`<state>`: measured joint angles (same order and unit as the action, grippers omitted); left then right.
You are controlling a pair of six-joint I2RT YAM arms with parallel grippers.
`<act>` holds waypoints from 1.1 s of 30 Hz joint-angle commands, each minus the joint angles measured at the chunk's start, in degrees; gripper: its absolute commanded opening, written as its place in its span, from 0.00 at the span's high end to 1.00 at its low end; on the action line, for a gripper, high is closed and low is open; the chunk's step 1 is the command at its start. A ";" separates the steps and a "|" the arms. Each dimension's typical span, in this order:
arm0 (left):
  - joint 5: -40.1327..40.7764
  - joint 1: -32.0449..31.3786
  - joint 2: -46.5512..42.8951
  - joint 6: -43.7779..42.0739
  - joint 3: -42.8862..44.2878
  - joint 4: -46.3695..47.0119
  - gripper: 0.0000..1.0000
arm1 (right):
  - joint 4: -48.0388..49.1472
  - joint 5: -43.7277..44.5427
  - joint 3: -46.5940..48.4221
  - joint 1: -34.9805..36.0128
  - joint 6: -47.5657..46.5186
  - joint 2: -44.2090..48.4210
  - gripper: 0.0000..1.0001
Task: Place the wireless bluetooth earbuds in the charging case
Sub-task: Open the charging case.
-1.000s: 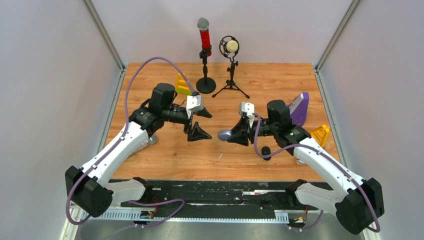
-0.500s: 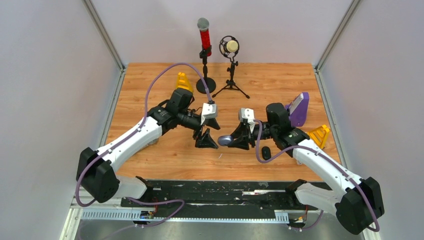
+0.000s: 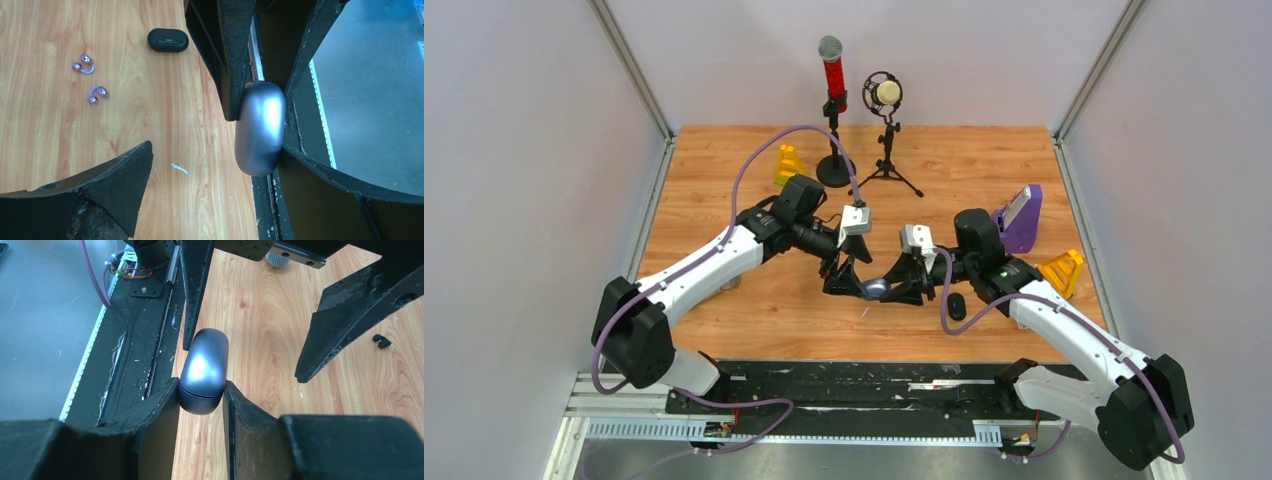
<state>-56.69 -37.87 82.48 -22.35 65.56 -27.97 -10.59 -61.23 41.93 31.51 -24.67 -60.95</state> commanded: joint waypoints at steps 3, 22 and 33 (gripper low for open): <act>-0.23 -0.53 1.36 2.43 3.12 1.16 0.00 | 0.06 -3.10 -0.35 1.13 -3.55 0.21 1.00; 5.81 -0.11 0.27 1.74 4.62 0.42 0.06 | -2.39 -4.57 -0.80 1.55 -6.75 1.02 1.00; 5.54 1.89 -2.50 2.53 3.77 2.11 0.06 | -3.12 -4.35 -0.80 1.54 -7.42 0.11 1.00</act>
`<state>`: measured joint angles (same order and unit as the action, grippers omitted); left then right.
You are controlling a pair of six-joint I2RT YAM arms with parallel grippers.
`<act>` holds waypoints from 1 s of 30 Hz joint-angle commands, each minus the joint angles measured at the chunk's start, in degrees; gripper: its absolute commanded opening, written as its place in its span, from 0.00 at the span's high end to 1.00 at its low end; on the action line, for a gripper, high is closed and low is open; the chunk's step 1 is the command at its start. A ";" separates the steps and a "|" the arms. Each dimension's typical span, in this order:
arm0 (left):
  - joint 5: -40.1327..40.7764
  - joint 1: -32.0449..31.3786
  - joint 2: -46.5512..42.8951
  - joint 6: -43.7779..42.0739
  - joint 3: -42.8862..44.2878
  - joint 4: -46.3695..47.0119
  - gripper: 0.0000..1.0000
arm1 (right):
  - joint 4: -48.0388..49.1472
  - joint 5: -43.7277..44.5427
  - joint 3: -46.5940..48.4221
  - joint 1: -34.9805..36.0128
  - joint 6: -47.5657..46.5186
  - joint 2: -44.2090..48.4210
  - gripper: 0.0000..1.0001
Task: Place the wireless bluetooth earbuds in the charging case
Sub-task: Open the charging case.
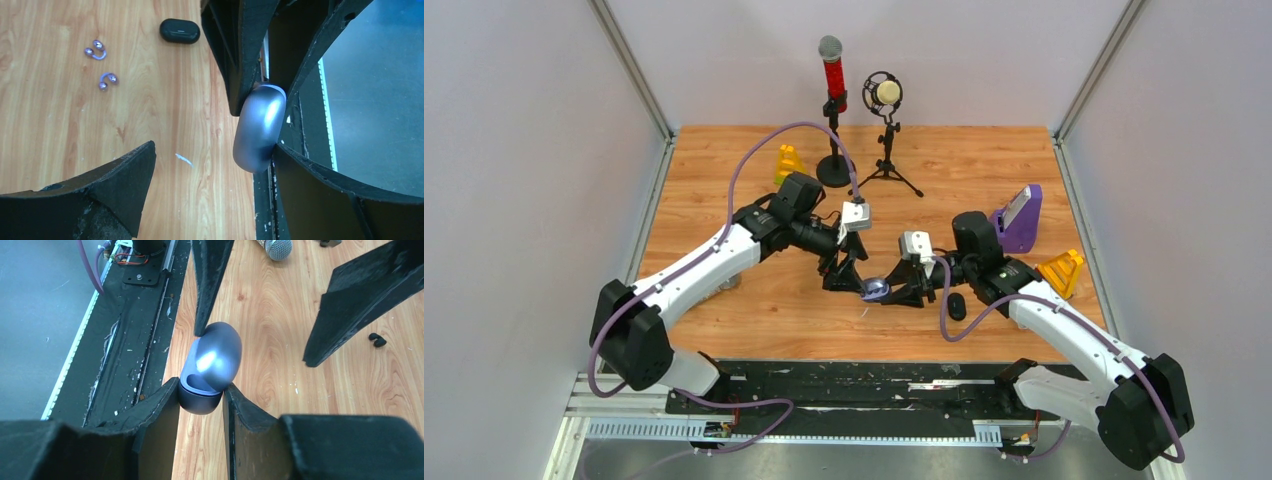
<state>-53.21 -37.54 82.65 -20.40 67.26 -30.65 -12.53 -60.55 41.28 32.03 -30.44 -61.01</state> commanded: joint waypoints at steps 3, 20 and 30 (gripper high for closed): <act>1.99 1.84 -3.43 0.88 1.33 5.52 0.06 | -1.26 -4.72 -0.06 0.99 -1.65 -0.19 1.00; -5.58 1.81 -5.04 -2.76 0.66 2.03 0.04 | -1.18 -1.92 1.00 0.89 0.59 -4.18 1.00; -3.33 0.14 -3.10 -2.64 -1.13 3.56 0.14 | -1.18 -2.56 1.88 0.93 2.04 -4.51 1.00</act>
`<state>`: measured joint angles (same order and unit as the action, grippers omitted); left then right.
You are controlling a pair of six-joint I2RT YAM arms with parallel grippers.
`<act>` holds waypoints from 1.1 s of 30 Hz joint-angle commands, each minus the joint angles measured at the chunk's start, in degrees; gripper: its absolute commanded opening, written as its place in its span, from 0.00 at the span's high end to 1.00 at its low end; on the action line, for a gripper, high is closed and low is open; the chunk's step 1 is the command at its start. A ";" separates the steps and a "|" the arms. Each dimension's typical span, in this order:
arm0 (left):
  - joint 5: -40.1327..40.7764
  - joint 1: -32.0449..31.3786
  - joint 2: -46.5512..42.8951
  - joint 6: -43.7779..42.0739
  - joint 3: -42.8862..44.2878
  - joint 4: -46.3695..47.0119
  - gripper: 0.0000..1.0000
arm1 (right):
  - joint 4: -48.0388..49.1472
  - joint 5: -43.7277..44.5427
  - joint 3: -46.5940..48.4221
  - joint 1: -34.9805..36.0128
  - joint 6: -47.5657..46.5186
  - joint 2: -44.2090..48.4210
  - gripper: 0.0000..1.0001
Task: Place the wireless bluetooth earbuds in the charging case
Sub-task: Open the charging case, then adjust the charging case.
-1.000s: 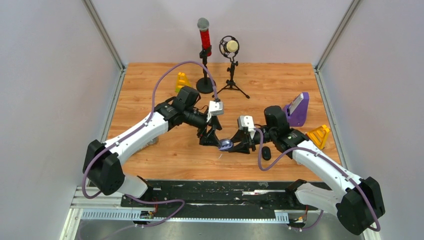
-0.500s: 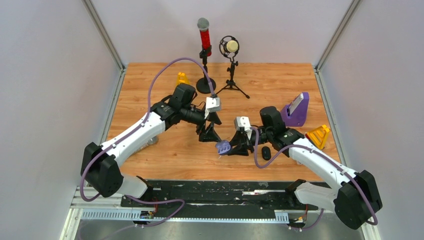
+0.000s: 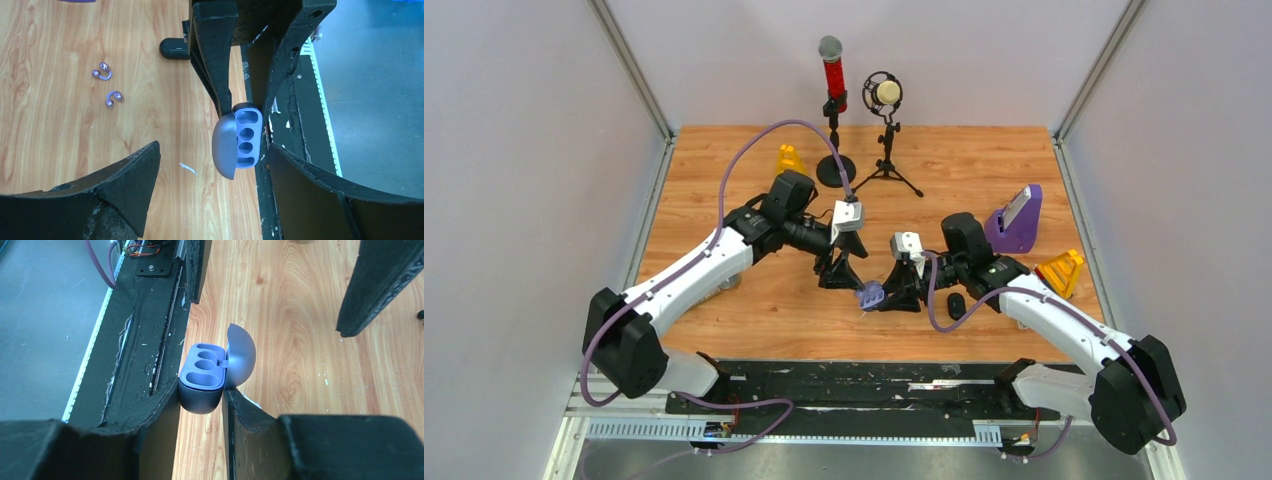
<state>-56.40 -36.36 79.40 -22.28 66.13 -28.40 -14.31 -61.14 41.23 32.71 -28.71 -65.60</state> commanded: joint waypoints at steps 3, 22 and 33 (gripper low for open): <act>0.24 -1.99 1.92 -1.01 0.74 0.73 0.17 | 0.68 -1.88 1.83 0.25 0.26 0.31 1.00; 0.09 -3.76 5.37 -3.28 2.83 -2.92 0.49 | 0.86 -2.27 1.39 0.20 -0.29 1.70 1.00; -0.54 -4.11 5.44 -4.08 3.22 -4.13 0.51 | 1.20 -2.15 1.31 0.25 0.01 1.79 1.00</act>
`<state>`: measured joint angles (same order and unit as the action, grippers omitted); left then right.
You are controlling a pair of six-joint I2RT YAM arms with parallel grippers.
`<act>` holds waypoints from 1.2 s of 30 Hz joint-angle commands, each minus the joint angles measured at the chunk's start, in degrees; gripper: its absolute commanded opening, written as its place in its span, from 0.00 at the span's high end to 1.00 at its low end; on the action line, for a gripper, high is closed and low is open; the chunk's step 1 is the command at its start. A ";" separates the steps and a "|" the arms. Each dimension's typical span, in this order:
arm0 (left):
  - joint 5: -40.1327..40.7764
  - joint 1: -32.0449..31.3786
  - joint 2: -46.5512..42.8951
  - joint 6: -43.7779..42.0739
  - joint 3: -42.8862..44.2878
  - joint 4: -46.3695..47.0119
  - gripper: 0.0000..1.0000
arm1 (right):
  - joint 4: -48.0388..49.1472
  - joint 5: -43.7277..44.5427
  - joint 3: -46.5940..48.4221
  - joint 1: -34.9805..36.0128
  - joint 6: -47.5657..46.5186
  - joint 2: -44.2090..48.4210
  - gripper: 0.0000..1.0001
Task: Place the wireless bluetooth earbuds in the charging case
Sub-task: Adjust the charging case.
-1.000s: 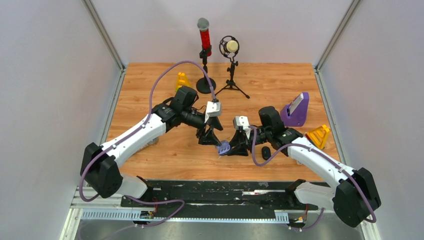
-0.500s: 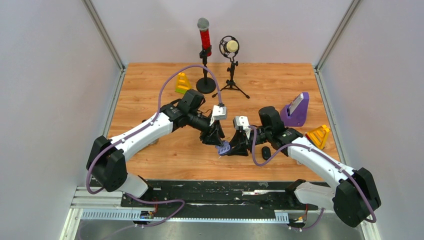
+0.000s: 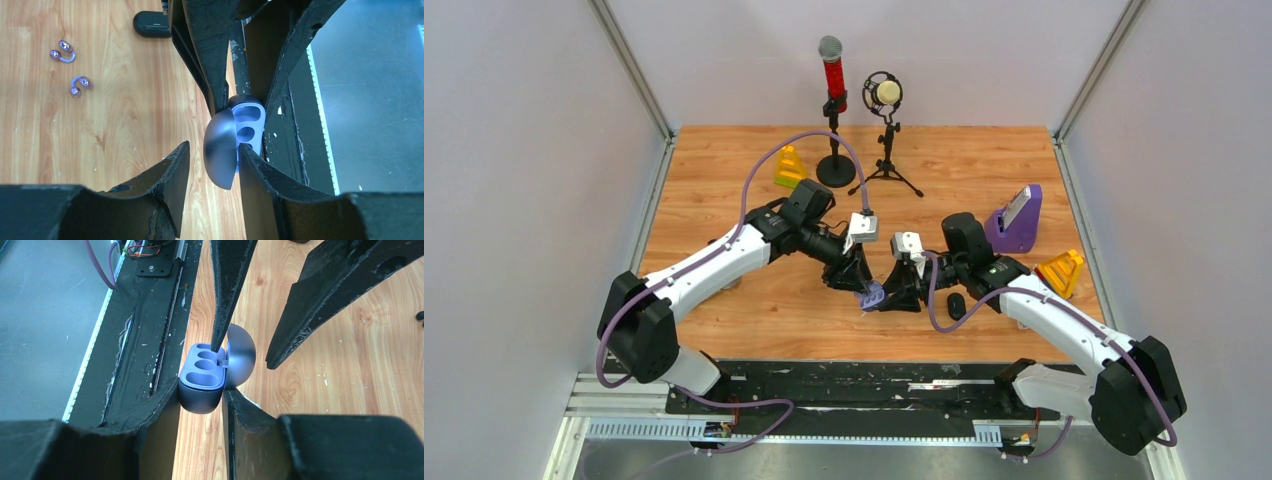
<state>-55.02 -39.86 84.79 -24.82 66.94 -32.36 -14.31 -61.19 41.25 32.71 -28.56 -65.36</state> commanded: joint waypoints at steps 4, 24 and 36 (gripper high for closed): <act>-2.72 -0.66 0.26 -1.72 2.72 -0.61 0.54 | 1.34 -2.18 1.20 0.21 -0.10 1.58 1.00; -2.69 -1.30 1.41 -4.05 3.56 -3.42 0.58 | 2.47 -1.35 1.02 0.20 0.46 1.82 1.00; -2.76 -1.89 2.47 -4.53 4.29 -4.41 0.74 | 3.29 -1.01 0.67 0.29 0.80 1.88 1.00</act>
<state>-56.38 -40.88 86.96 -27.86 69.04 -35.99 -14.22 -61.04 41.23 32.82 -27.27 -64.62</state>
